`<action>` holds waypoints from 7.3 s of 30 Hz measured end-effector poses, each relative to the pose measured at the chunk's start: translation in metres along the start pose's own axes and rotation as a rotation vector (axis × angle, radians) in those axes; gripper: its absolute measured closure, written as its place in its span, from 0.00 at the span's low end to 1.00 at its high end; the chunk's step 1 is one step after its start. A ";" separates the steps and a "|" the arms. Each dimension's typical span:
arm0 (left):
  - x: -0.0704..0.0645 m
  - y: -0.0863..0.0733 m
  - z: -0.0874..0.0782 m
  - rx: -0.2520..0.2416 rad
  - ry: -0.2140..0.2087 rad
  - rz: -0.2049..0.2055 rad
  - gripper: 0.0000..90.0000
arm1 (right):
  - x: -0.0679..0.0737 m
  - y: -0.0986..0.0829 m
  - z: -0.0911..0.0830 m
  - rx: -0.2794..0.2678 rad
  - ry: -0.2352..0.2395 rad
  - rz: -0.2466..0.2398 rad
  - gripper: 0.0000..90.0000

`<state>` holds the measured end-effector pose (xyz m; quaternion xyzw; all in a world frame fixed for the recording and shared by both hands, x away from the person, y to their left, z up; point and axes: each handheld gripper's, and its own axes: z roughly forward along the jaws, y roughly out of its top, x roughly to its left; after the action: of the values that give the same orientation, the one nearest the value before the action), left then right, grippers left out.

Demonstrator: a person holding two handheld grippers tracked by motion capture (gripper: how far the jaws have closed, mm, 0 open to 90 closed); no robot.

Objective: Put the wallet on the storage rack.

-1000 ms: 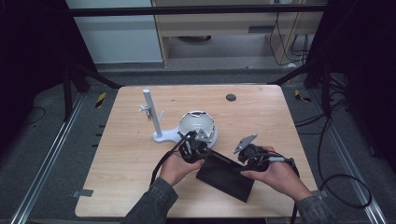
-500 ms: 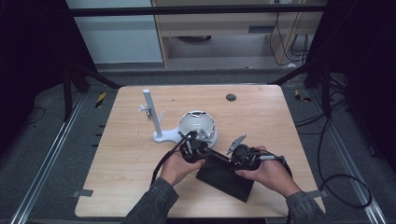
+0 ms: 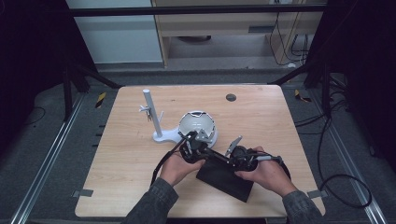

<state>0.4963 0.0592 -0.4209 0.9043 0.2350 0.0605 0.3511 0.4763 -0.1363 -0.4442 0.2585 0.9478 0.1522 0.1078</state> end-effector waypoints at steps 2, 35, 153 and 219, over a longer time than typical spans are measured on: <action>0.000 -0.001 -0.002 -0.003 0.001 -0.003 0.94 | 0.001 0.001 0.001 0.008 -0.002 -0.004 0.77; -0.003 0.004 -0.083 -0.150 0.121 0.028 0.12 | -0.026 -0.069 -0.101 -0.482 -0.224 0.019 0.94; 0.026 0.097 -0.155 -0.058 0.162 -0.011 0.89 | -0.029 -0.106 0.038 -0.419 -0.208 0.529 0.07; 0.087 0.079 -0.088 0.057 0.158 -0.108 0.88 | -0.028 -0.107 0.038 -0.420 -0.214 0.535 0.07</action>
<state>0.5790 0.1023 -0.3080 0.8923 0.3121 0.1061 0.3084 0.4619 -0.2296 -0.5126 0.4844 0.7780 0.3383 0.2137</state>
